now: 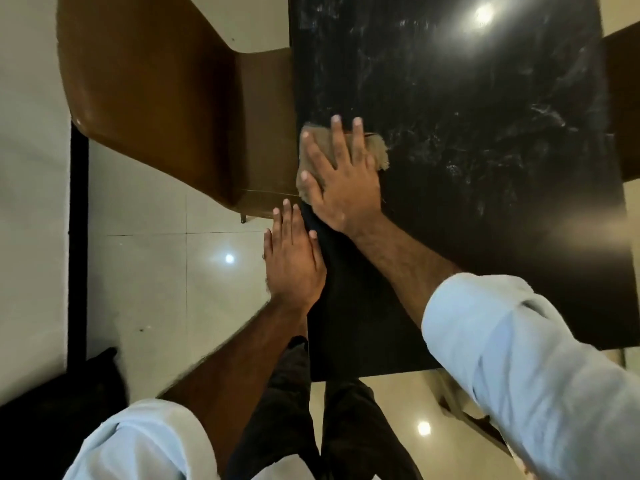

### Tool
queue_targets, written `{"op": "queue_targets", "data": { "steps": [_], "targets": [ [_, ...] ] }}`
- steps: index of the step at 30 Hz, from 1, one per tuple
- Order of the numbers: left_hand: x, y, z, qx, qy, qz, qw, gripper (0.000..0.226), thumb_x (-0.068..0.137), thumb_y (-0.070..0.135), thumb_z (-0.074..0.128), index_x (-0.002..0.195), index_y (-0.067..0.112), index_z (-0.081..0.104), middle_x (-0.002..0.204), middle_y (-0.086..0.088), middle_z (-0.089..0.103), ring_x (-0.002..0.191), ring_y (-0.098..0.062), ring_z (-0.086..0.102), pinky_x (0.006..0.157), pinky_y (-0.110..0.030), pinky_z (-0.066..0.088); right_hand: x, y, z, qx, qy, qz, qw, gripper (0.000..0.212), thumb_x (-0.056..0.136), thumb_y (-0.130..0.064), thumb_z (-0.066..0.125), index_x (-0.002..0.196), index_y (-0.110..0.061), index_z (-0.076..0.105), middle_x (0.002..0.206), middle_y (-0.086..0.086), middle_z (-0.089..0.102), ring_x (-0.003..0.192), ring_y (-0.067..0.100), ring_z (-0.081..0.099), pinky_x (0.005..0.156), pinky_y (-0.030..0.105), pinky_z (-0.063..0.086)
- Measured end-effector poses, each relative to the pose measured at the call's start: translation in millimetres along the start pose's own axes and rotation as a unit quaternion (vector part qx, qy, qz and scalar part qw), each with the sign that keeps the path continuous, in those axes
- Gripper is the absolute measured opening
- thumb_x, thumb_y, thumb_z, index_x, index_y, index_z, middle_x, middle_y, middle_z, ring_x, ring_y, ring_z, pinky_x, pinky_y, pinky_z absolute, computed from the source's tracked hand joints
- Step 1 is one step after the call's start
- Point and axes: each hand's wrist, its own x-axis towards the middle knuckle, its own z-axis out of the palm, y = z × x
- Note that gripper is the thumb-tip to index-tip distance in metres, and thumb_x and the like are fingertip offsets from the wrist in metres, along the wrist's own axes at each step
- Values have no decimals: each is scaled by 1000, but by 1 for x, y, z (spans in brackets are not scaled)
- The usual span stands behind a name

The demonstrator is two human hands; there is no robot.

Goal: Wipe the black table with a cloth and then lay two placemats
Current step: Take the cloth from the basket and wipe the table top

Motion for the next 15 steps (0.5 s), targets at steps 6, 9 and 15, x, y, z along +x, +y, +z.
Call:
{"op": "queue_targets", "data": {
  "steps": [6, 9, 15],
  "targets": [
    [-3, -16, -1, 54, -40, 45, 997, 80, 111, 58, 10, 178, 15, 2, 187, -6, -2, 173, -23, -6, 140, -53, 7, -76, 12, 2, -14, -35, -68, 997, 68, 113, -65, 28, 176, -42, 15, 186, 6, -7, 171, 38, -11, 135, 59, 14],
    [-5, -24, -6, 97, -56, 75, 991, 83, 105, 55, -2, 176, 12, -3, 186, -7, -8, 173, -23, -10, 140, -51, 5, -48, 17, 1, -15, -30, -44, 998, 69, 112, -66, 28, 176, -43, 16, 186, 7, -3, 171, 41, -6, 132, 61, 20],
    [-1, -27, -9, 126, -66, 94, 985, 84, 104, 56, -8, 176, 13, -7, 185, -6, -15, 172, -24, -15, 140, -50, -1, 58, -4, -5, 4, 8, 26, 1000, 72, 109, -70, 24, 175, -41, 21, 185, 13, 8, 169, 46, 5, 128, 63, 25]
  ]
}}
